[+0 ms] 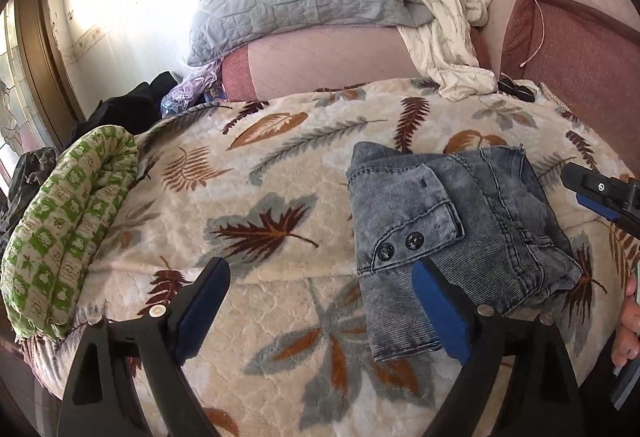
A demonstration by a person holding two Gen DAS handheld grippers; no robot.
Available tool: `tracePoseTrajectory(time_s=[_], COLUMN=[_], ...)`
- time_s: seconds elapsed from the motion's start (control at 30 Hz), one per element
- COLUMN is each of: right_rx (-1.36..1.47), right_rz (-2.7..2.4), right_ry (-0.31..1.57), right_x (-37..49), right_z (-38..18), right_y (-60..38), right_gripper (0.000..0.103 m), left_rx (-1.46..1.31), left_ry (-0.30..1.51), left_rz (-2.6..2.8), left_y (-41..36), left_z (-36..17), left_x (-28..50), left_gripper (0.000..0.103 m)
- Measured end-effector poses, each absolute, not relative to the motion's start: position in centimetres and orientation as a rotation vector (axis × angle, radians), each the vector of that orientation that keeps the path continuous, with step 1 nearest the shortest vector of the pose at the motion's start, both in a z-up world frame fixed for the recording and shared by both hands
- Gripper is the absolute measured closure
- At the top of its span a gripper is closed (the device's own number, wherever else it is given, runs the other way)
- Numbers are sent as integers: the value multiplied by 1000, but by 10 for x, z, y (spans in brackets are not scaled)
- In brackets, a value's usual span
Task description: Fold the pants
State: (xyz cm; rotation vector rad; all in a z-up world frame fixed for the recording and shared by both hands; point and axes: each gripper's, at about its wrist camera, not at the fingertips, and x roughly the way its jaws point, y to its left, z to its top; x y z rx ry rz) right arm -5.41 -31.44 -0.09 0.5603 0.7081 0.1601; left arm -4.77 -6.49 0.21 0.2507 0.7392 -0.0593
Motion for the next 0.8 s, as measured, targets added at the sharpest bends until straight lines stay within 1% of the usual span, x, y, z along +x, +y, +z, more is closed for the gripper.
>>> tracePoseTrajectory(time_s=[0.27,0.47,0.8], right_rx=[548,543,498], right_rz=[107,100,104], right_ry=[676,650,667], right_x=[-56,-59,-57], right_z=[5,10,9], right_y=[-325,-326,-317], right_gripper=[17,17,17], left_rx=[247,228,226], left_ry=[708,716,734], left_rz=[-37,-28,-13], left_y=[-61,-56,-51], left_z=[14,13,8], left_x=[-50,-48,-45], left_gripper=[11,11,11])
